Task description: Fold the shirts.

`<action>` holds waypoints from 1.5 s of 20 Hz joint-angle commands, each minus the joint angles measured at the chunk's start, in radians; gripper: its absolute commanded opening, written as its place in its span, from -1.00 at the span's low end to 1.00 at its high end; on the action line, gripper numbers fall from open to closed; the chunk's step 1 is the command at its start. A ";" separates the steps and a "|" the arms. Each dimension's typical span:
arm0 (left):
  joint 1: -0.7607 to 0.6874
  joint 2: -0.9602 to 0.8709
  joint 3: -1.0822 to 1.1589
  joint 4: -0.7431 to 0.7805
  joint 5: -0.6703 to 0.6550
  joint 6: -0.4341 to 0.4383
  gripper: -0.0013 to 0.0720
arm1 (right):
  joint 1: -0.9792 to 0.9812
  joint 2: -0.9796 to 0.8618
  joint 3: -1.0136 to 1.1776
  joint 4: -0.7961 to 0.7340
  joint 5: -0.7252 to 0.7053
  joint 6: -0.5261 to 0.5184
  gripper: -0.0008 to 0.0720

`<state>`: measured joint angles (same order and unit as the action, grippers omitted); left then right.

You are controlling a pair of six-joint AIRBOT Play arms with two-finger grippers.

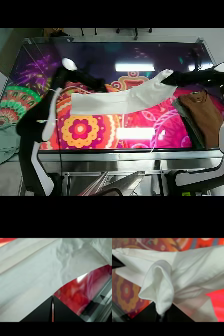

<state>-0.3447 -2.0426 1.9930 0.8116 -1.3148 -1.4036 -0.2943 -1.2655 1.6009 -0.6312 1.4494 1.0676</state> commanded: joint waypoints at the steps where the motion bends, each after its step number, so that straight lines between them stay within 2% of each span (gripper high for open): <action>1: -0.254 -0.111 0.023 -0.003 0.304 -0.037 -0.92 | -0.024 0.032 0.143 0.019 0.189 0.090 -0.93; 3: -0.359 -0.187 0.078 -0.004 0.448 -0.093 -0.92 | -0.024 0.046 0.188 0.041 0.224 0.097 -0.93; 5: -0.414 -0.219 0.074 -0.006 0.587 -0.161 -0.92 | -0.024 0.058 0.204 0.072 0.243 0.100 -0.93; 6: -0.428 -0.227 0.056 -0.043 0.651 -0.168 -0.92 | -0.024 0.061 0.204 0.074 0.243 0.100 -0.93; 9: -0.415 -0.242 0.033 -0.214 0.693 -0.153 -0.92 | -0.024 0.059 0.204 0.058 0.243 0.099 -0.93; 12: -0.320 -0.190 0.033 -0.331 0.545 -0.056 -0.92 | -0.020 0.047 0.204 0.055 0.258 0.100 -0.93; 15: -0.150 -0.061 0.033 -0.481 0.268 0.098 -0.92 | 0.006 0.037 0.203 0.055 0.248 0.106 -0.93; 17: -0.010 0.044 0.033 -0.612 0.079 0.137 -0.92 | 0.064 0.019 0.202 0.055 0.198 0.114 -0.93; 21: 0.270 0.253 0.033 -0.856 -0.183 0.194 -0.92 | 0.288 -0.031 0.150 0.039 -0.073 0.142 -0.93; 24: 0.433 0.382 0.033 -0.890 -0.285 0.220 -0.92 | 0.534 -0.122 0.069 0.040 -0.380 0.142 -0.92; 25: 0.472 0.416 0.033 -0.891 -0.303 0.227 -0.92 | 0.615 -0.165 0.047 0.040 -0.498 0.139 -0.84; 27: 0.528 0.472 0.033 -0.891 -0.332 0.232 -0.92 | 0.762 -0.272 0.034 0.041 -0.706 0.086 0.23; 28: 0.544 0.495 0.033 -0.891 -0.341 0.242 -0.92 | 0.809 -0.312 0.039 0.041 -0.771 0.080 0.34; 30: 0.561 0.531 0.033 -0.891 -0.343 0.262 -0.92 | 0.822 -0.318 0.056 0.039 -0.780 0.051 0.34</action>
<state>0.1577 -1.5795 2.0262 -0.0601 -1.6104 -1.1728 0.4301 -1.5249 1.6566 -0.5869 0.8539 1.1645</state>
